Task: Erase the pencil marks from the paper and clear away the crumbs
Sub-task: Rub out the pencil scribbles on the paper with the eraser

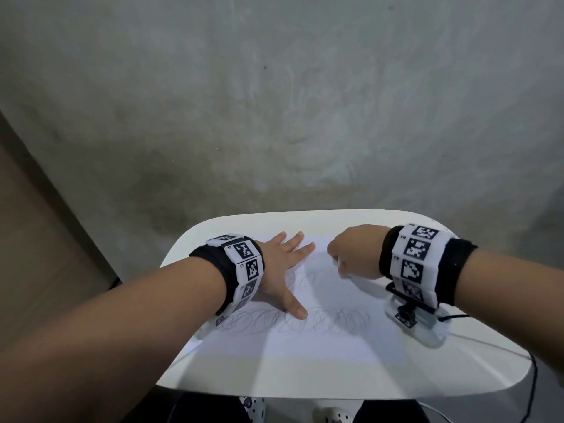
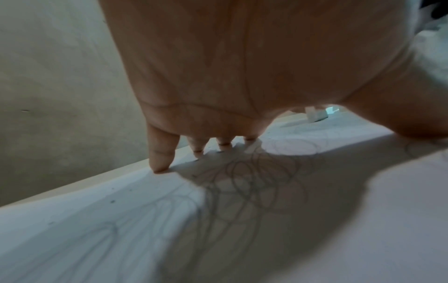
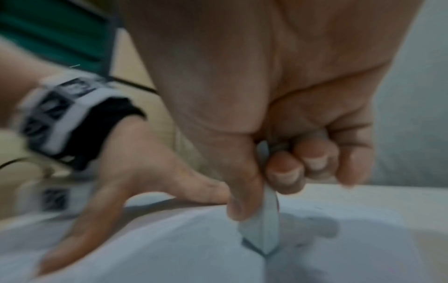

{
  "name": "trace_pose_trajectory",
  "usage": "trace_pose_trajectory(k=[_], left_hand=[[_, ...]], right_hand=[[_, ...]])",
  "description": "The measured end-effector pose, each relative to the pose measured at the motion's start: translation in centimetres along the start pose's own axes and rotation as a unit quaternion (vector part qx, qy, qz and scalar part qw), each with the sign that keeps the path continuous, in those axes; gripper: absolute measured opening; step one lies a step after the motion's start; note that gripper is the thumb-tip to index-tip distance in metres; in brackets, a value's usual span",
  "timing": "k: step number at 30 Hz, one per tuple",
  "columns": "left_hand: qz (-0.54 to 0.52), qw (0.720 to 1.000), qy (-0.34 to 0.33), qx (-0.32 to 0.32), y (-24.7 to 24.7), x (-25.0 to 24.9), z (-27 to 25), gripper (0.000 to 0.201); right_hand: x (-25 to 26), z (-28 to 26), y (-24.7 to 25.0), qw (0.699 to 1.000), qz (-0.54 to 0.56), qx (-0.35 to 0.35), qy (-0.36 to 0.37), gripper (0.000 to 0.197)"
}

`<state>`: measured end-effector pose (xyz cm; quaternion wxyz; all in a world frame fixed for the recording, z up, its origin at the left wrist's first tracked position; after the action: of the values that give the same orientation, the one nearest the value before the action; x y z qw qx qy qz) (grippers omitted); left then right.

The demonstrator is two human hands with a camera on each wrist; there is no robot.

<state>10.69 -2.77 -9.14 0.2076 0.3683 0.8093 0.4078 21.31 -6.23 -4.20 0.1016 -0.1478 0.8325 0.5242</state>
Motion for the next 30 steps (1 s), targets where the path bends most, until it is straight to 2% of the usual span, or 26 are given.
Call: trace_pose_trajectory(k=[4,5,8,9,11,14,17,18,21,23,26,27,30], left_hand=[[-0.002,1.000,0.005,0.002,0.0,0.0,0.0,0.130],[-0.003,1.000,0.005,0.000,0.0,0.0,0.0,0.130],[-0.008,1.000,0.000,-0.008,0.2,-0.1,-0.1,0.131],[-0.009,1.000,-0.002,-0.009,0.2,-0.1,-0.1,0.130],[-0.011,1.000,0.002,-0.010,0.1,-0.1,-0.1,0.129],[-0.017,1.000,0.008,-0.012,0.1,-0.1,0.0,0.129],[-0.014,1.000,0.007,-0.016,0.2,-0.3,0.1,0.130],[-0.013,1.000,0.007,-0.016,0.2,-0.2,0.1,0.130],[-0.013,1.000,0.008,-0.012,0.1,-0.1,0.1,0.130],[-0.012,1.000,0.014,-0.013,0.2,-0.2,0.2,0.130],[0.000,1.000,0.017,-0.017,0.2,-0.3,0.3,0.130],[-0.001,1.000,0.015,-0.017,0.2,-0.3,0.3,0.130],[-0.006,1.000,0.013,-0.013,0.2,-0.2,0.0,0.130]], right_hand=[[-2.7,0.0,0.6,0.997,0.022,-0.016,-0.067,0.026],[-1.8,-0.2,0.8,0.998,0.016,-0.019,-0.062,0.025],[3.9,-0.9,0.4,0.999,-0.015,-0.027,0.017,0.024],[4.3,-0.8,0.4,0.999,-0.014,-0.027,0.024,0.024],[1.6,-0.1,1.2,0.999,0.030,-0.034,-0.018,0.022],[0.4,-0.3,1.7,0.998,0.011,-0.033,-0.046,0.018],[5.3,-1.6,0.6,0.998,-0.014,-0.020,0.050,0.018],[5.5,-1.7,0.4,0.998,-0.001,-0.017,0.065,0.016],[1.4,-0.8,0.7,0.997,0.078,-0.017,-0.001,0.013],[1.5,-1.0,0.9,0.998,0.044,-0.030,-0.017,0.013],[5.6,-2.2,0.4,0.998,0.010,-0.019,0.059,0.007],[5.2,-2.2,0.5,0.998,0.026,-0.009,0.054,0.011],[0.6,-1.2,1.3,0.996,0.083,-0.025,-0.023,0.014]])
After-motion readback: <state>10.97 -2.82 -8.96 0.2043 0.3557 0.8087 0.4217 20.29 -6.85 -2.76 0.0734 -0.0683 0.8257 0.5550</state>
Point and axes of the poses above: each hand's wrist, its own z-axis towards the middle knuckle, its own y-axis out of the back of the hand, x = y × z, the point moved 9 cm from there along z, towards the middle knuckle, and after that the axes turned 3 degrees about -z, right-handed, at the moved point
